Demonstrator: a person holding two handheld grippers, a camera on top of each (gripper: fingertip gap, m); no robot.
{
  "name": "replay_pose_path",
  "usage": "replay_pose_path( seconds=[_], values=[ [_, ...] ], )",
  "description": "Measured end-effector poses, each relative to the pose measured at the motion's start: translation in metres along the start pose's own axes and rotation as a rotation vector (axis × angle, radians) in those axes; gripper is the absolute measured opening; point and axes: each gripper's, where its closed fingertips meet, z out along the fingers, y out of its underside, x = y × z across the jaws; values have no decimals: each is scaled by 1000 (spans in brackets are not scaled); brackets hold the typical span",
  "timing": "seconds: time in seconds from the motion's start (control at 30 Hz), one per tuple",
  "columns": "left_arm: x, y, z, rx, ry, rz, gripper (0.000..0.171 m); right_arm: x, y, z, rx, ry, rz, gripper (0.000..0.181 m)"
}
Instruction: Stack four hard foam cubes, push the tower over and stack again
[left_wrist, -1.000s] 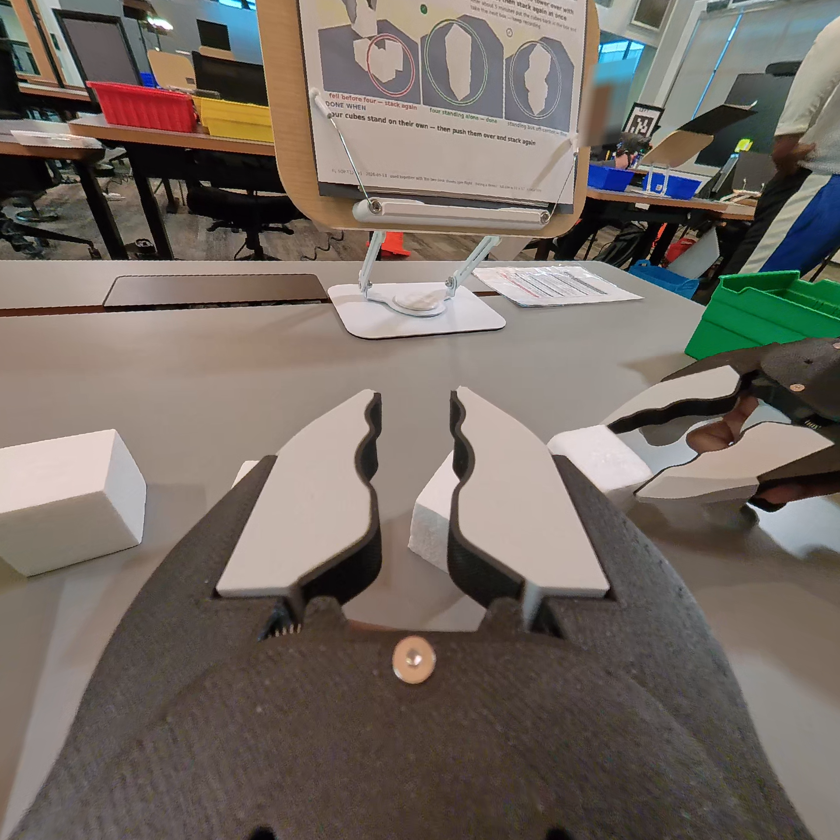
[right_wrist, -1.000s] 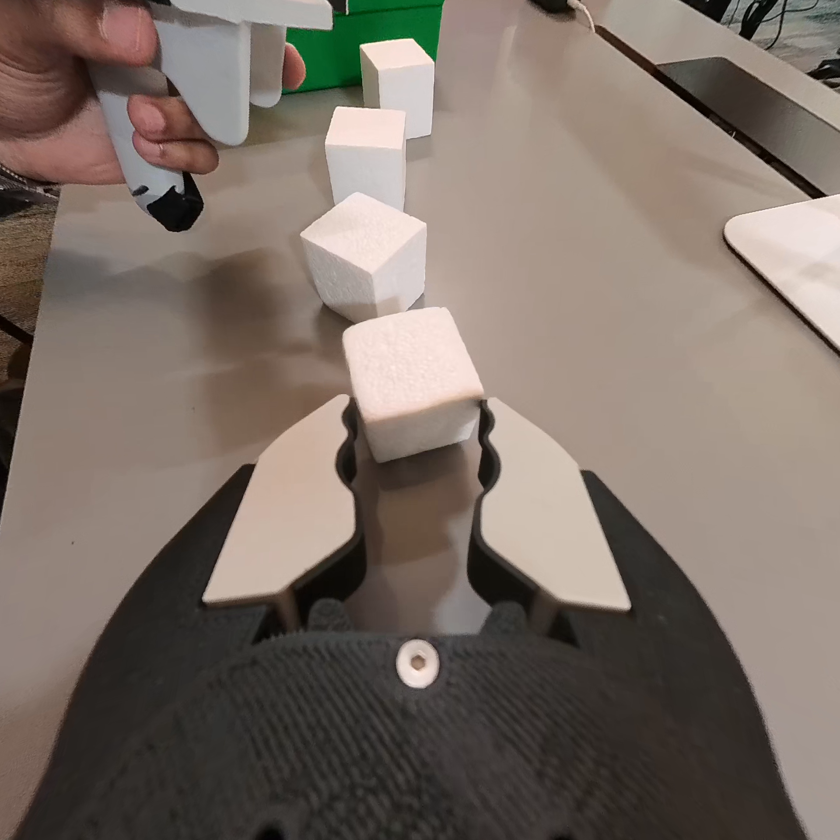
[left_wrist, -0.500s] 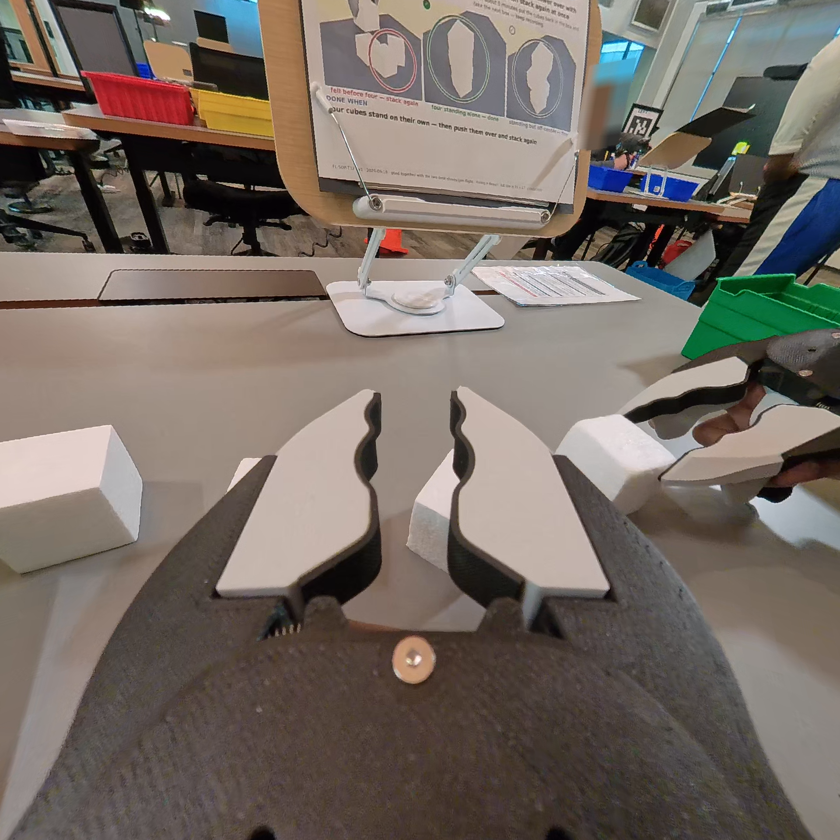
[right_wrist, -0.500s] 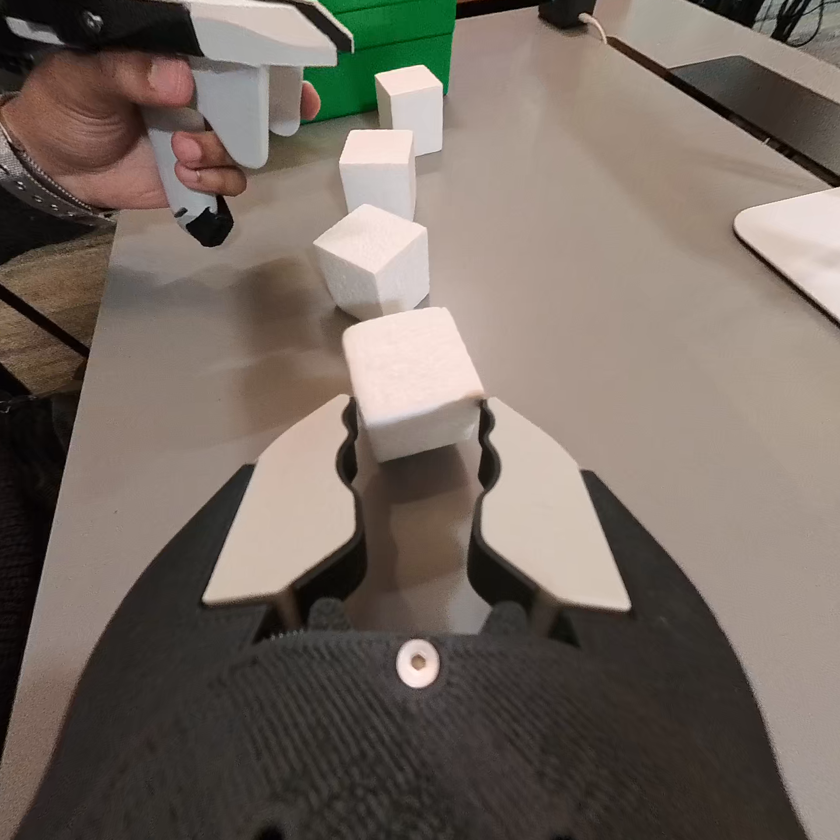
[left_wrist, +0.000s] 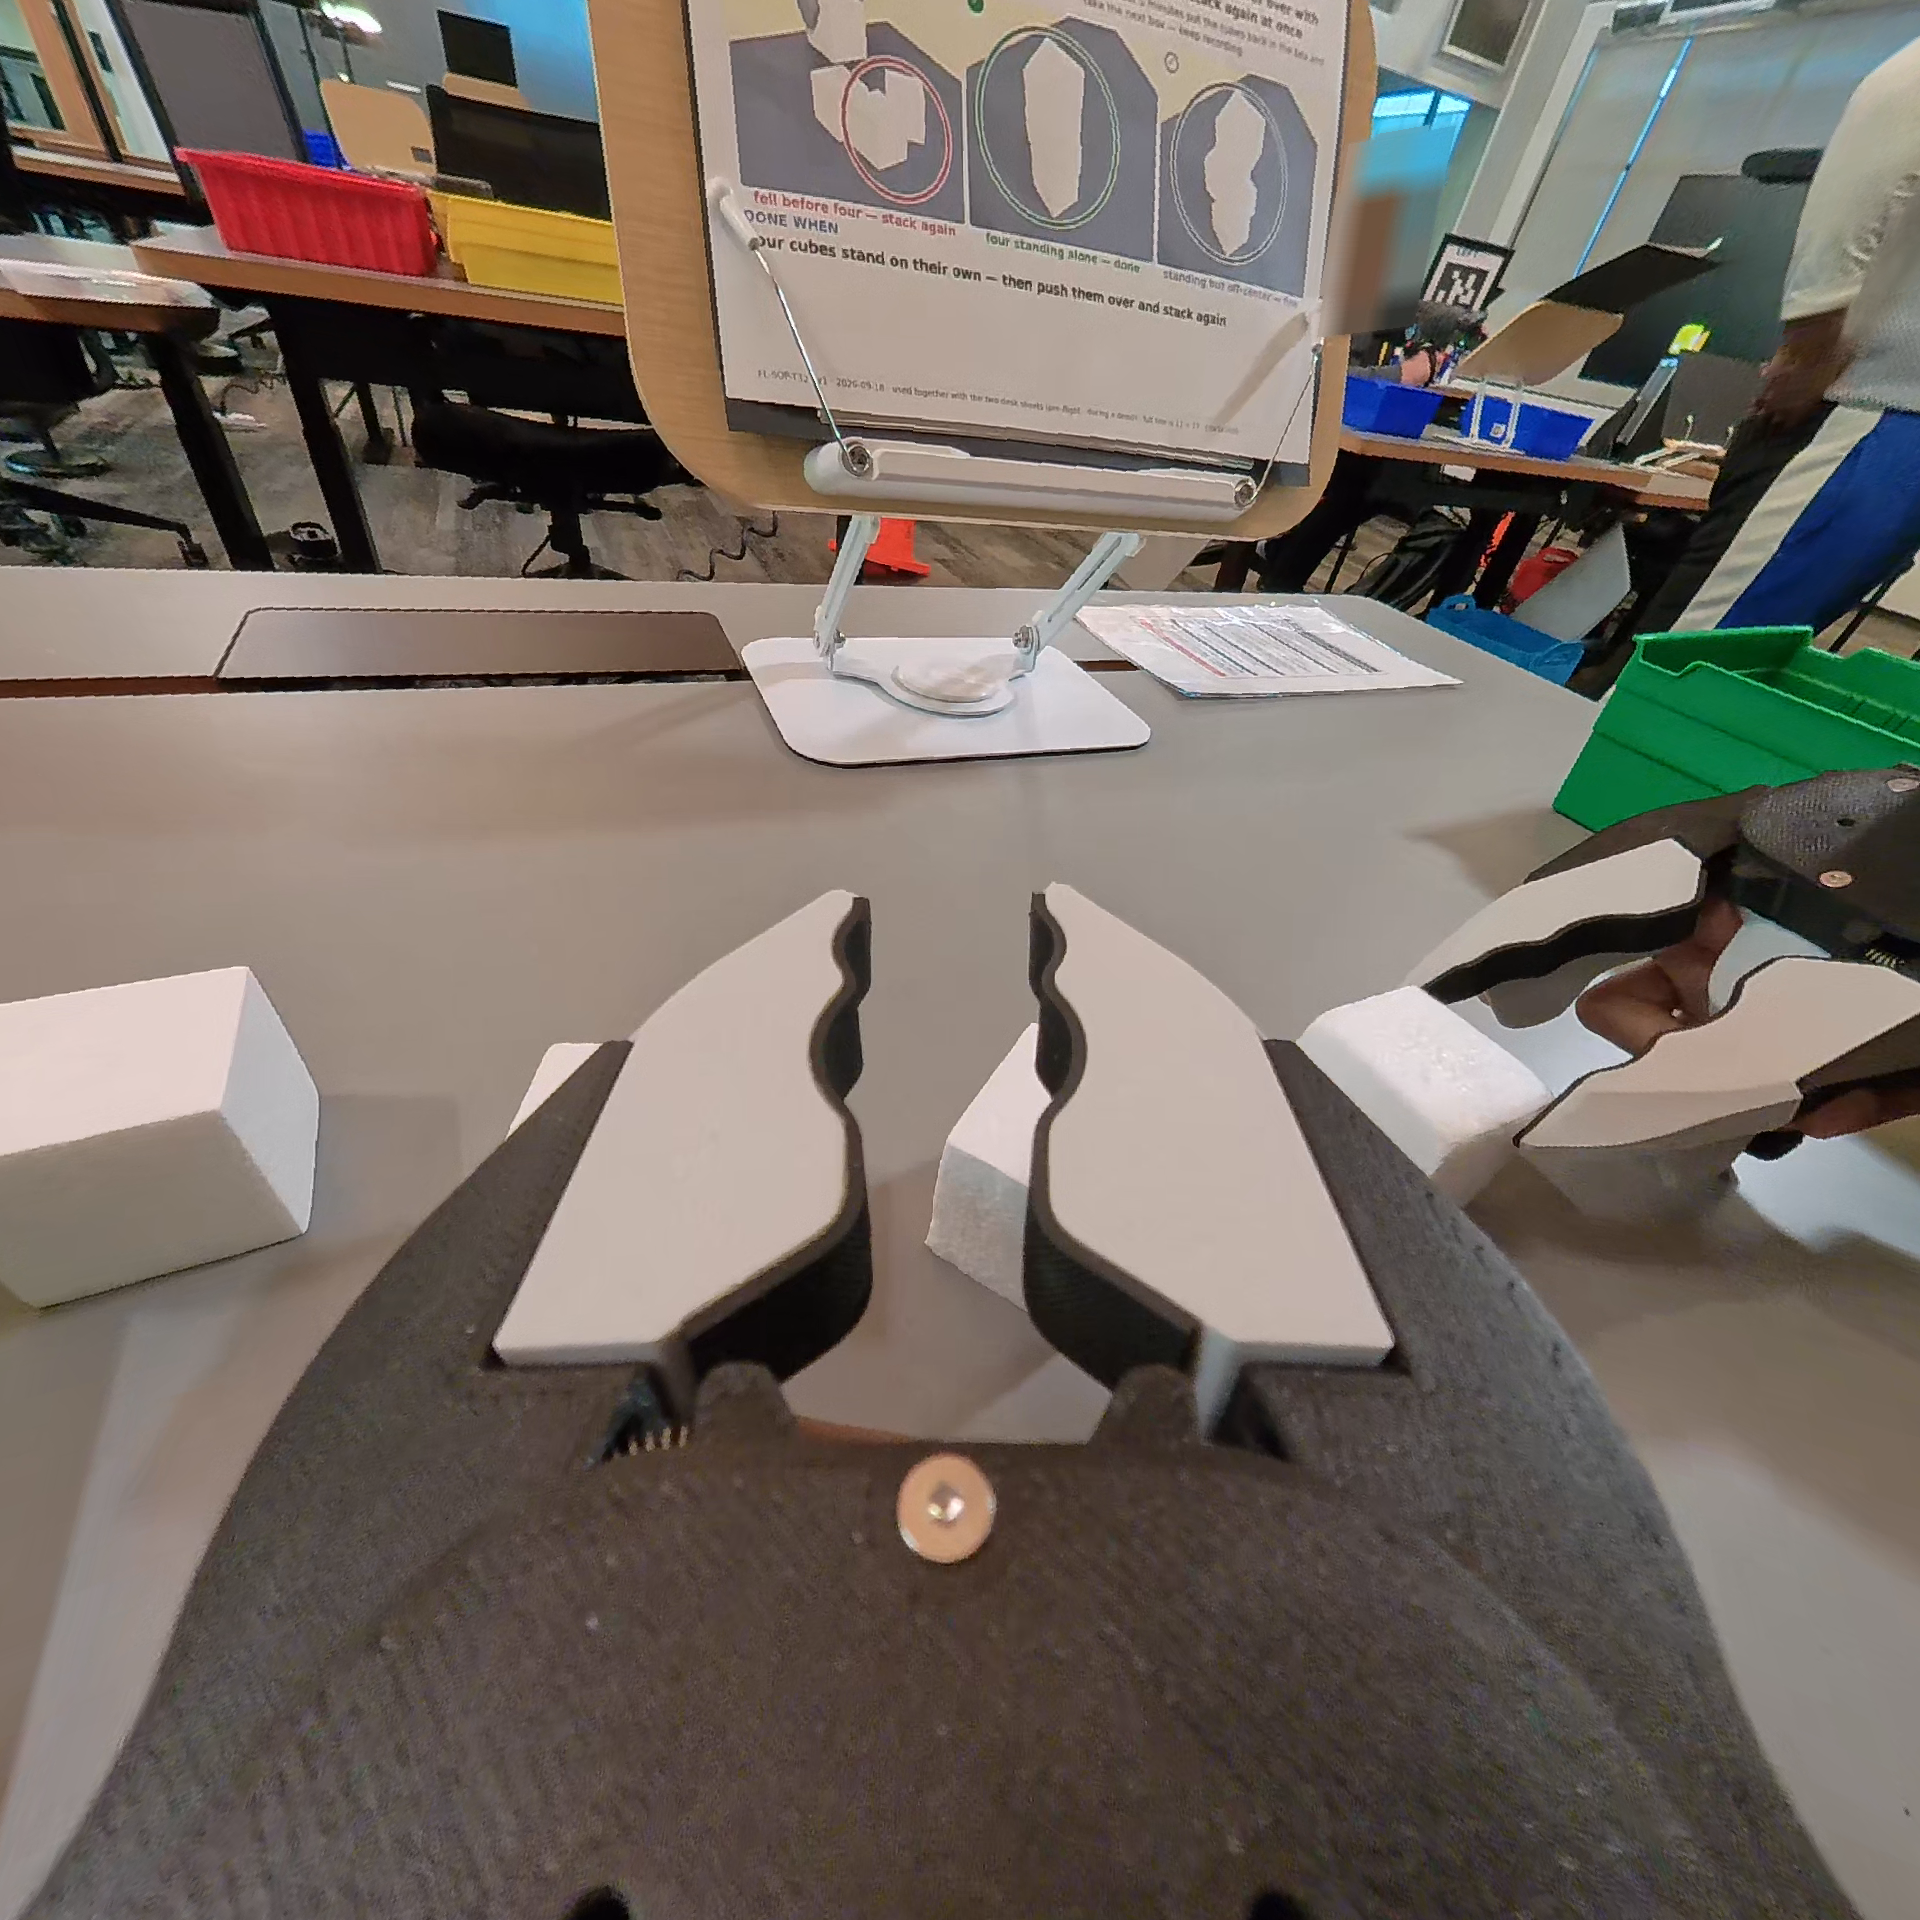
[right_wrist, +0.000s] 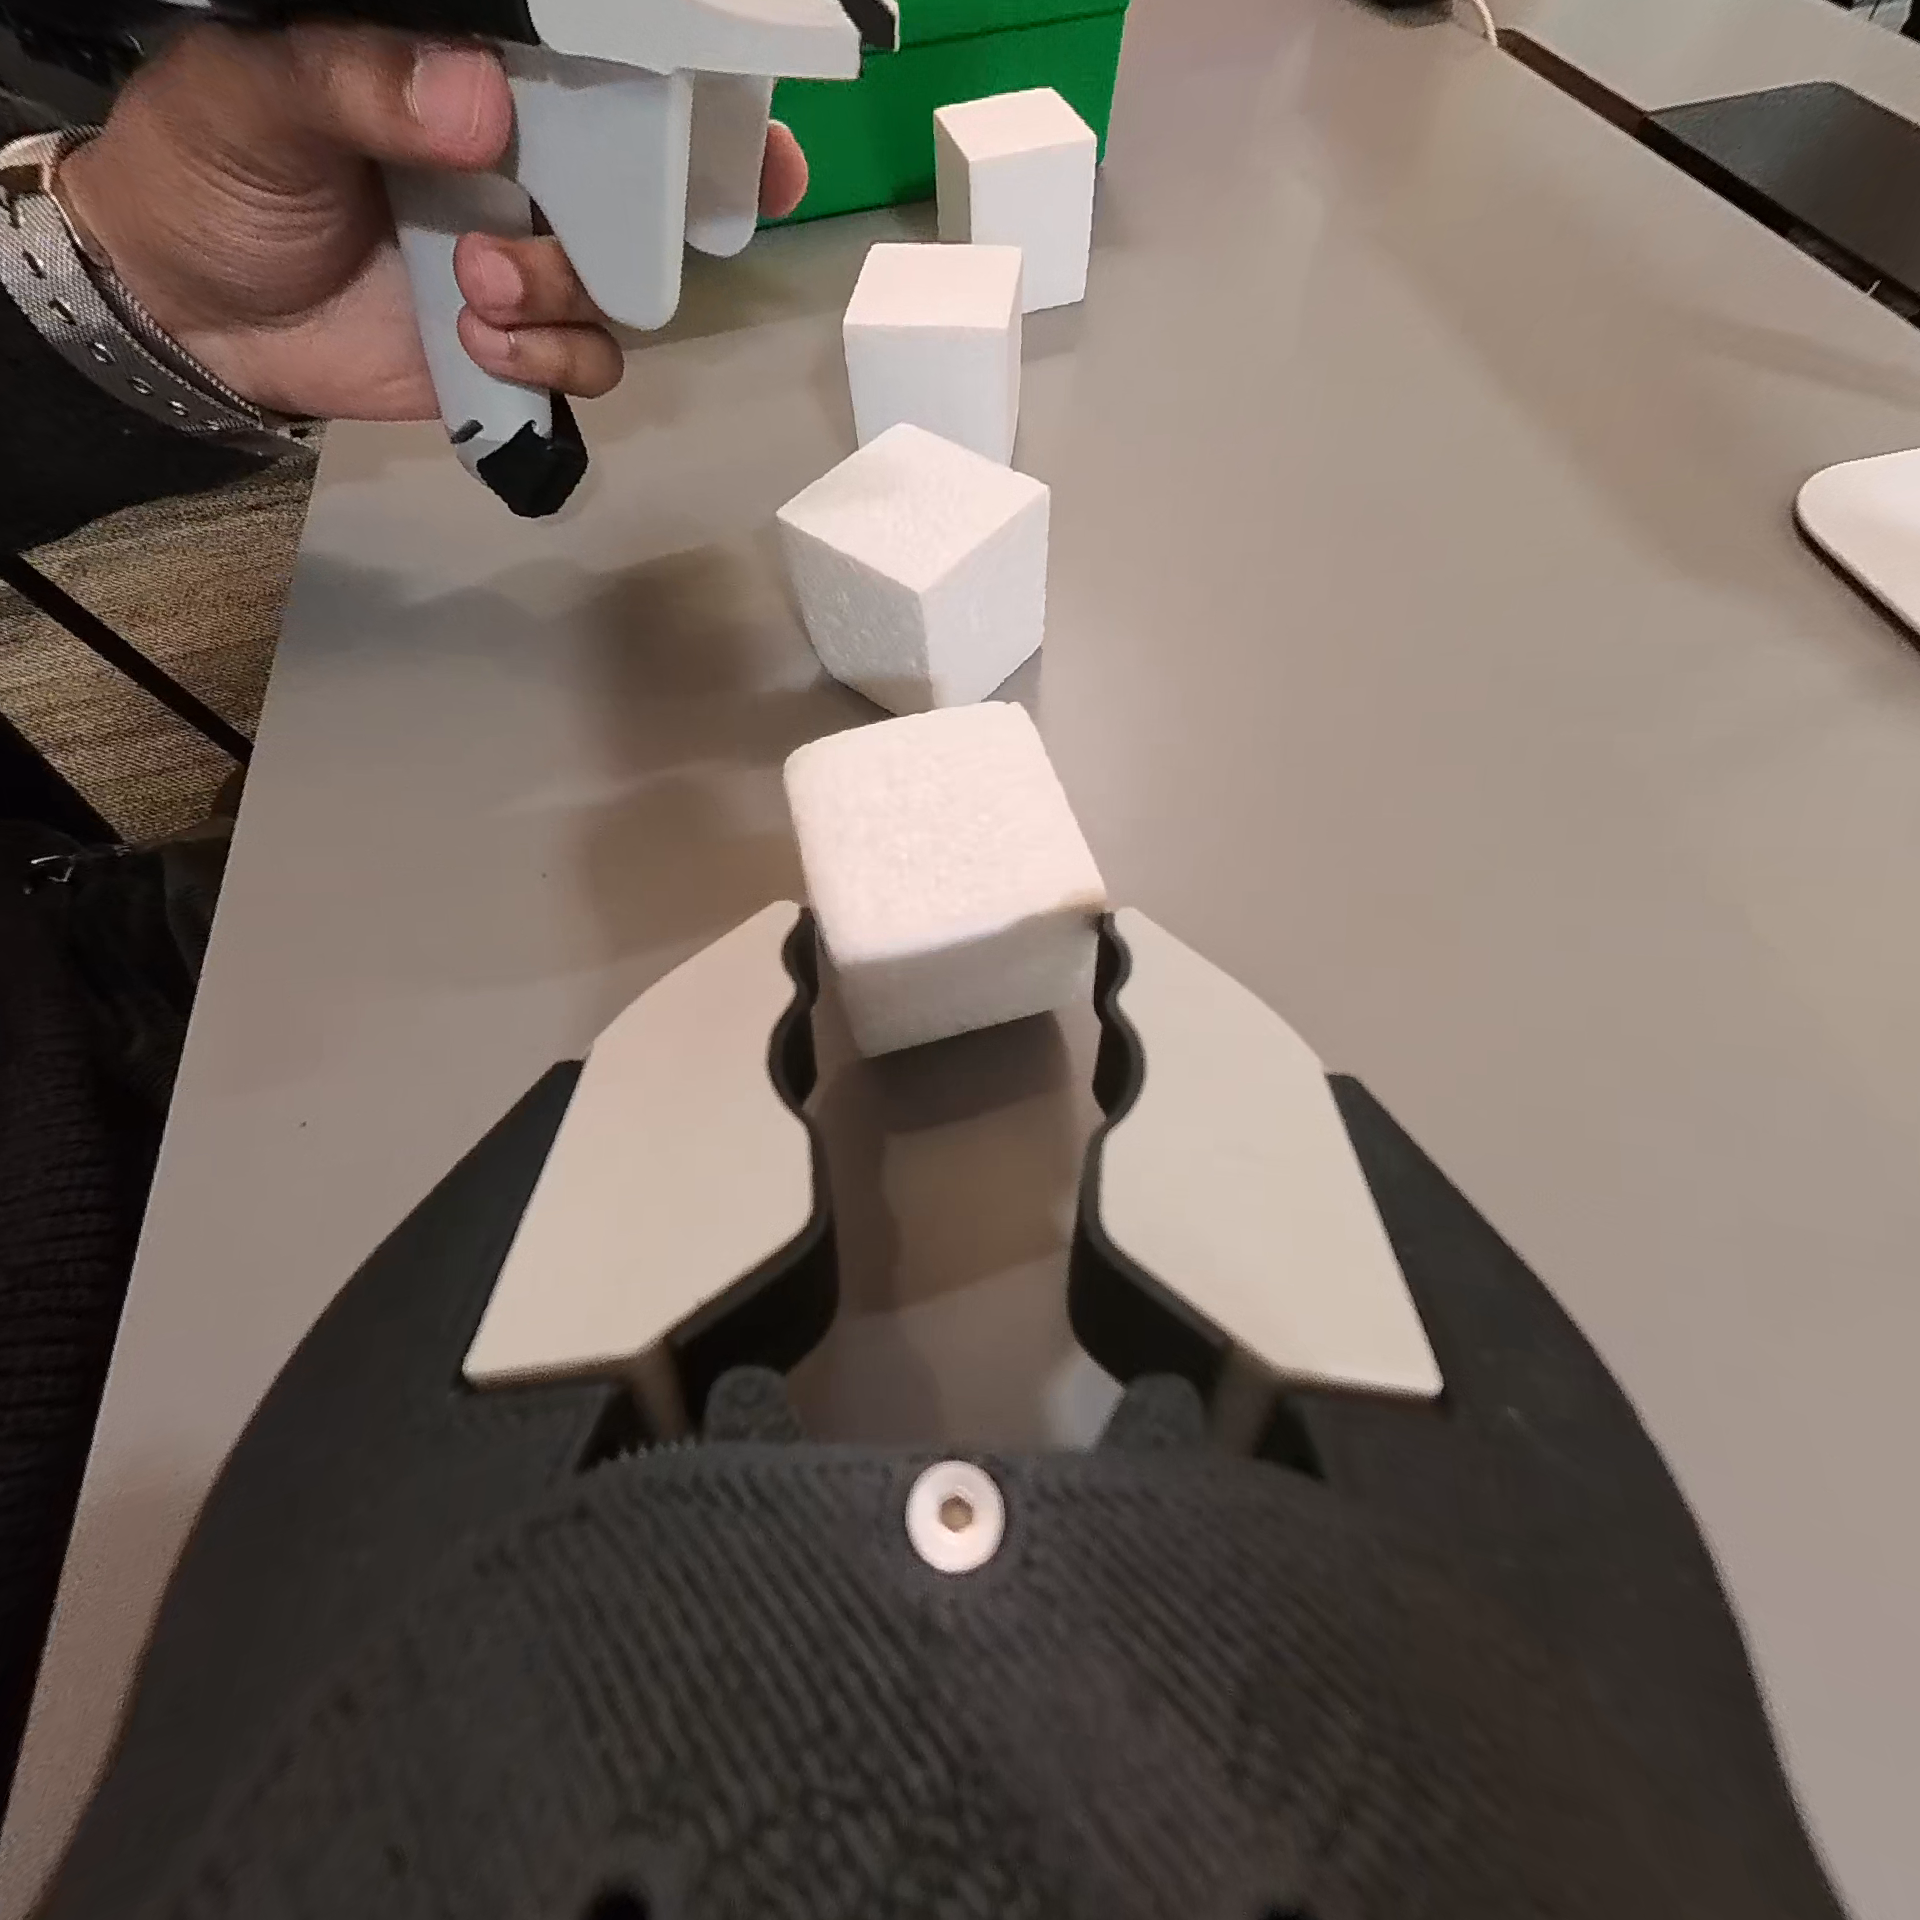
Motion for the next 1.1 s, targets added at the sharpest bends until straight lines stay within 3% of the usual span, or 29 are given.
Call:
replay_pose_path(
  seconds=[1.1],
  values=[
    [0,1,0,-5,2,-1,30,-6,1,3,-7,-27,-12,52]
  ],
)
